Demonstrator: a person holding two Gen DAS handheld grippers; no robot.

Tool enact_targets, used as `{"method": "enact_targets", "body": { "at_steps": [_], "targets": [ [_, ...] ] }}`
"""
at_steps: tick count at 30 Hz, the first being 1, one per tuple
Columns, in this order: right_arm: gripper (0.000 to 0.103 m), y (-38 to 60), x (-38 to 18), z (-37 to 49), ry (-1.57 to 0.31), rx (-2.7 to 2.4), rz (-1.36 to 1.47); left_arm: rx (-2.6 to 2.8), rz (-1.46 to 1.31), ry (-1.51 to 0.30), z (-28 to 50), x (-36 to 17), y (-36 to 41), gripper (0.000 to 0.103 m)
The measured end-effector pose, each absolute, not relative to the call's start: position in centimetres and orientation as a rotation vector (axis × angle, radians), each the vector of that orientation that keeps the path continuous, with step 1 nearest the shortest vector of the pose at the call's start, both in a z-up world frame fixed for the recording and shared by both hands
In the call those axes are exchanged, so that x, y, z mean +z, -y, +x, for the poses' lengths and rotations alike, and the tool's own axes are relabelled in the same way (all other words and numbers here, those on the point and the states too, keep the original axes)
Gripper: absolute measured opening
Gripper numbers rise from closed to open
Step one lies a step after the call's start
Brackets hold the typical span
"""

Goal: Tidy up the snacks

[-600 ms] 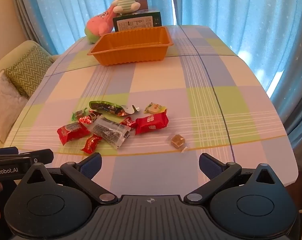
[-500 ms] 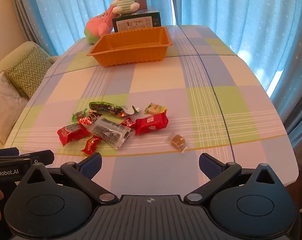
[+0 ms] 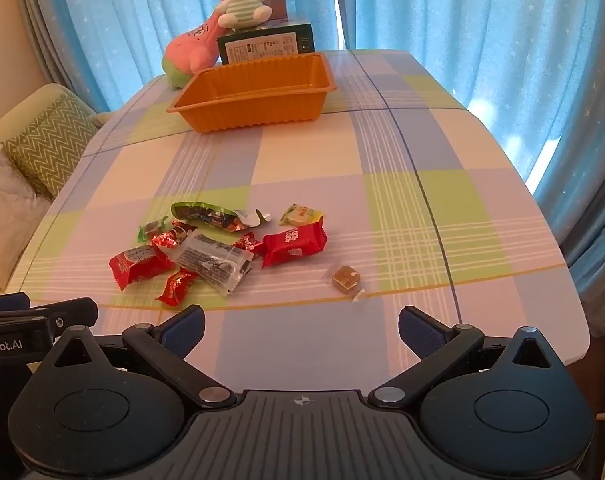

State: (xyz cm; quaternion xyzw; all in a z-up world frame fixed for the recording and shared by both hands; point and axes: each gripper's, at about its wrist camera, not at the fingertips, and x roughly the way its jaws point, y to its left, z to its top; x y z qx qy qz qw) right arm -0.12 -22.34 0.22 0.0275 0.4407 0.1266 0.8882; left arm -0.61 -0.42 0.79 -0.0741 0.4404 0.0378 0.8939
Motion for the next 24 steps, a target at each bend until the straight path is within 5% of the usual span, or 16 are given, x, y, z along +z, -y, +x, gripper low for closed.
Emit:
{"method": "enact_targets", "body": {
  "at_steps": [24],
  "targets": [
    [0.103, 22.39, 0.49, -0.23, -0.915, 0.256, 0.048, 0.067, -0.145, -0.908, -0.89, 1.28, 0.9, 0.102]
  ]
}}
